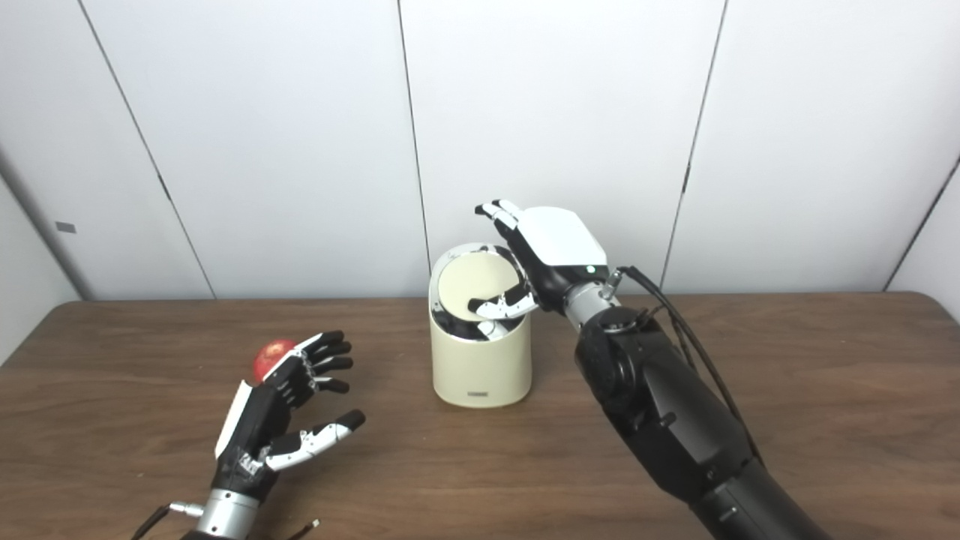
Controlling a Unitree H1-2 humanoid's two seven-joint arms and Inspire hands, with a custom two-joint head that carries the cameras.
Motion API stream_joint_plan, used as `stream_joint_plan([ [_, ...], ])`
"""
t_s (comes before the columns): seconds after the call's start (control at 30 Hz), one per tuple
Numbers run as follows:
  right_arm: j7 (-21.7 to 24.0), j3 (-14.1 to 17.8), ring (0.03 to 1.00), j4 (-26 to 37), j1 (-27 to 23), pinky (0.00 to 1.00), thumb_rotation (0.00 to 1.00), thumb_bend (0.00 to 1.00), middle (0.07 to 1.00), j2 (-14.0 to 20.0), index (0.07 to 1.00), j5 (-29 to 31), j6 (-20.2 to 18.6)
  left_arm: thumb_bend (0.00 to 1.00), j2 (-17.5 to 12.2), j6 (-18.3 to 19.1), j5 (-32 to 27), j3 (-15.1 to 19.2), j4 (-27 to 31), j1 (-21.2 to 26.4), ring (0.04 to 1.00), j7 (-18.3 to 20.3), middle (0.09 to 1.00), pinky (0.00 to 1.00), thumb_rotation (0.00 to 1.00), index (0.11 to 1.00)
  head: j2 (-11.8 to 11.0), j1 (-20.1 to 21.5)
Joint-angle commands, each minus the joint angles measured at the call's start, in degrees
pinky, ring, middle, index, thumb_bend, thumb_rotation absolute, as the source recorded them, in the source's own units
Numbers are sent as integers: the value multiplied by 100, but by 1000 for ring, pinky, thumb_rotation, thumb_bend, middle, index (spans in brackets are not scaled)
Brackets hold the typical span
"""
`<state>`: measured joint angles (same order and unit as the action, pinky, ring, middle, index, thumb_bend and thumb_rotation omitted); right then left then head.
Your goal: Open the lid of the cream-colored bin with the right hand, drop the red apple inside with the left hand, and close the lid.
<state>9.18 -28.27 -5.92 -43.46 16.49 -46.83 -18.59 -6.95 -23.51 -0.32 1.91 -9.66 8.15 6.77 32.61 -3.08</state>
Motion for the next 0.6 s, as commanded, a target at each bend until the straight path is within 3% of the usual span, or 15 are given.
stream_joint_plan([
  [0.0,222,-29,847,-6,-112,688,304,986,945,75,914,-229,-29,661,171,3,-33,-86,-133,-286,764,-70,808,640,45,846,0,-3],
  [0.13,131,295,842,112,-72,682,313,944,941,-48,918,38,-37,661,159,-4,-13,-85,-143,-280,763,-68,806,639,59,846,-18,2],
  [0.27,-25,985,833,399,46,651,320,918,913,-304,901,588,-146,661,160,-29,-43,-81,-177,-271,766,-49,808,647,55,847,-24,53],
  [0.4,-280,1898,835,829,418,661,276,883,910,-703,899,1390,-258,660,153,-80,65,-64,-233,-232,758,-112,804,636,56,847,-37,66],
  [0.57,-545,2384,843,956,997,683,330,859,903,-777,910,1835,-44,673,137,-154,-2,-58,-354,-178,754,-76,801,626,56,839,-79,108],
])
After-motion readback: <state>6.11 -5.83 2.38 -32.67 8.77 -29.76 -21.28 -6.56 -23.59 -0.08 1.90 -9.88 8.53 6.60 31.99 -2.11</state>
